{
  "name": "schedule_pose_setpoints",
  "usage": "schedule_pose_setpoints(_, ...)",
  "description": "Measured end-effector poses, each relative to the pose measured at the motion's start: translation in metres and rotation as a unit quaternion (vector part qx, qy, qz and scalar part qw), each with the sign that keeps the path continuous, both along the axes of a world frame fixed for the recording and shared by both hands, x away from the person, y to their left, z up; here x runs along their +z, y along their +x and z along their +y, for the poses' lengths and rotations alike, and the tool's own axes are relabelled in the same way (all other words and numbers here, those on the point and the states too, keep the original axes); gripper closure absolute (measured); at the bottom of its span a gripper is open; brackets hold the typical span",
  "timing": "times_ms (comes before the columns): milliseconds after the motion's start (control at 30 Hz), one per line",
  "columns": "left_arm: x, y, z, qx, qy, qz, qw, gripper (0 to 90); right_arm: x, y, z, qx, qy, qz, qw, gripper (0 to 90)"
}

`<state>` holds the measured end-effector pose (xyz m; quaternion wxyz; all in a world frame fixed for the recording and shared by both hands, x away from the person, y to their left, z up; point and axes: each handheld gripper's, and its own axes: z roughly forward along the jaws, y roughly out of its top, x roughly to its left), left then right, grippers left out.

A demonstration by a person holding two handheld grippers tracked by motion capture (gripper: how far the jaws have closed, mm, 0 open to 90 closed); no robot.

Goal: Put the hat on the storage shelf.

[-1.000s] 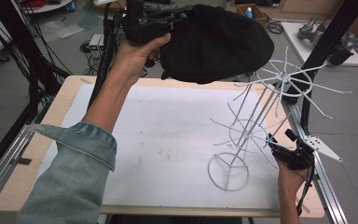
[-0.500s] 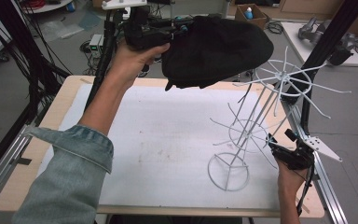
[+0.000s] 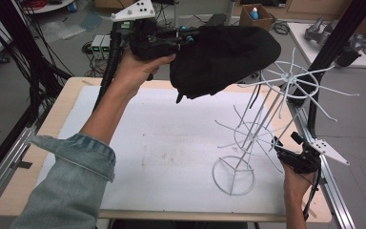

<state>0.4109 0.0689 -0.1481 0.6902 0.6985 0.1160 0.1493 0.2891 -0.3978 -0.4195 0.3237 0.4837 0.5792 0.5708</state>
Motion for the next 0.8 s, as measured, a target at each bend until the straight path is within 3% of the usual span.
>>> schedule_pose_setpoints(67, -0.007, -0.001, 0.001, 0.003, -0.008, -0.003, 1.0, 78.1, 0.0, 0.0, 0.0, 0.0, 0.001, 0.002, 1.0, 11.0)
schedule_pose_setpoints(200, -0.019, -0.001, 0.003, 0.009, -0.004, 0.003, 0.9999, 77.2, 0.0, 0.0, 0.001, 0.0, 0.004, 0.004, 1.0, 11.0)
schedule_pose_setpoints(267, -0.028, -0.001, 0.007, 0.011, -0.021, 0.007, 0.9997, 77.3, 0.0, 0.0, 0.001, 0.001, 0.001, 0.0, 1.0, 11.0)
schedule_pose_setpoints(600, -0.043, -0.002, 0.011, 0.014, -0.021, 0.014, 0.9996, 75.6, 0.0, 0.0, 0.001, 0.001, 0.001, 0.001, 1.0, 11.0)
schedule_pose_setpoints(800, -0.048, -0.009, 0.021, 0.029, -0.016, 0.004, 0.9994, 72.1, 0.0, 0.0, 0.0, 0.0, -0.001, 0.002, 1.0, 11.0)
